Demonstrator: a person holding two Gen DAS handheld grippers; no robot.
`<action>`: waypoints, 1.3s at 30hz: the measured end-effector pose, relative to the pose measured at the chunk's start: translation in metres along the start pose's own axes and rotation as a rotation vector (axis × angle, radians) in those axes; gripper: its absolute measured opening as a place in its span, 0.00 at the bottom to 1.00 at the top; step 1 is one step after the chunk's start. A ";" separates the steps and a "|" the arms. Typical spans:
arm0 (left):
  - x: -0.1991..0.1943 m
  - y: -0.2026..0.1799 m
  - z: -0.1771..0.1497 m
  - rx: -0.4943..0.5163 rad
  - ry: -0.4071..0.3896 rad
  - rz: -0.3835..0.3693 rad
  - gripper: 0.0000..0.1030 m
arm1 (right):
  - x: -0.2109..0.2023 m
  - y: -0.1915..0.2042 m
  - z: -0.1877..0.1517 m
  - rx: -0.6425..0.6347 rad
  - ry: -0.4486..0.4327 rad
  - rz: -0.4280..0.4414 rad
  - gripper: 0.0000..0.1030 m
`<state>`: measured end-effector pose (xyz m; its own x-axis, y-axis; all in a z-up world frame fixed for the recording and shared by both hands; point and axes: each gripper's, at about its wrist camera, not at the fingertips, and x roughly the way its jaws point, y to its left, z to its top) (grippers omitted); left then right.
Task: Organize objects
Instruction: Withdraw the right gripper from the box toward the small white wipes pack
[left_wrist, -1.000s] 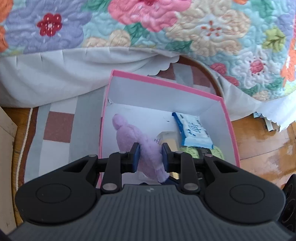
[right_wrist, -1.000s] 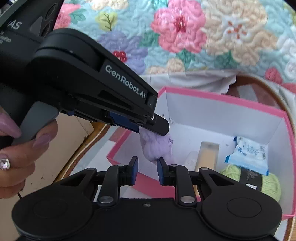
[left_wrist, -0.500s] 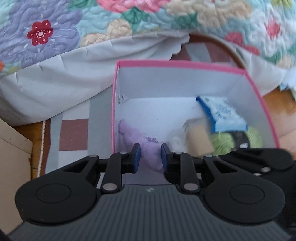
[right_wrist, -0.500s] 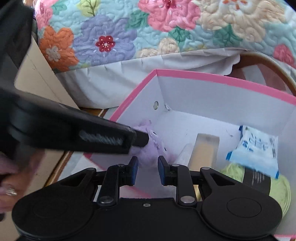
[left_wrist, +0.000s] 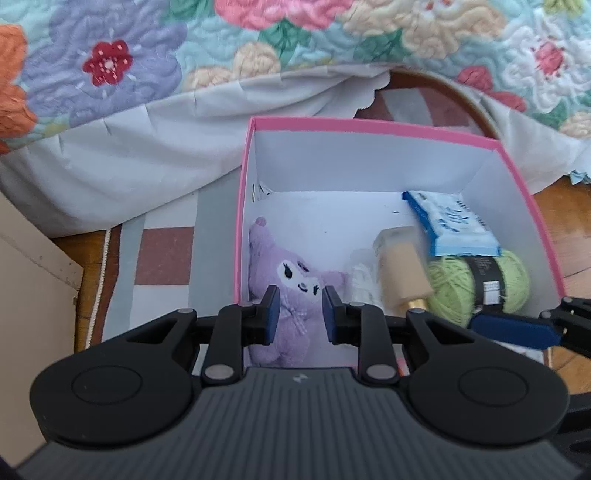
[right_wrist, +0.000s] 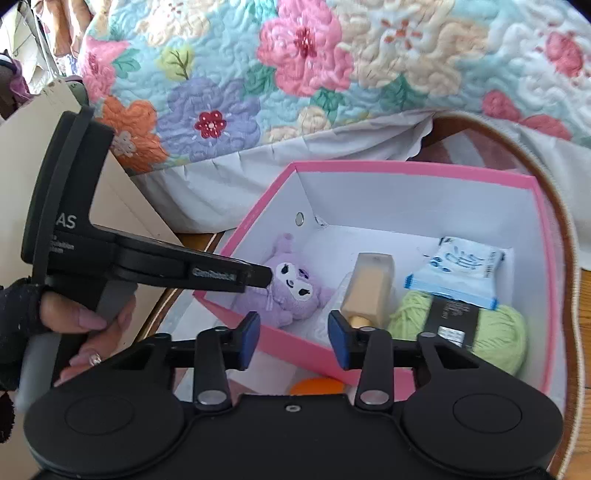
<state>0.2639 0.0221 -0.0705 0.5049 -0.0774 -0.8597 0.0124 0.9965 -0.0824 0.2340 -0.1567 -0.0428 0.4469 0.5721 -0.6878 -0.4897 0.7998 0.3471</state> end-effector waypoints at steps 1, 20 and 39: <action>-0.009 0.000 -0.001 -0.021 -0.004 -0.012 0.23 | -0.006 0.002 0.000 -0.013 -0.005 -0.012 0.49; -0.136 -0.016 -0.019 0.004 -0.010 -0.110 0.30 | -0.143 0.046 -0.003 -0.197 -0.081 -0.045 0.71; -0.113 -0.027 -0.082 0.022 0.050 -0.154 0.43 | -0.118 0.039 -0.089 -0.379 -0.165 -0.126 0.90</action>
<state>0.1355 0.0012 -0.0130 0.4521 -0.2300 -0.8618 0.1053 0.9732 -0.2044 0.0957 -0.2093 -0.0055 0.6191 0.5204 -0.5881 -0.6506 0.7593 -0.0130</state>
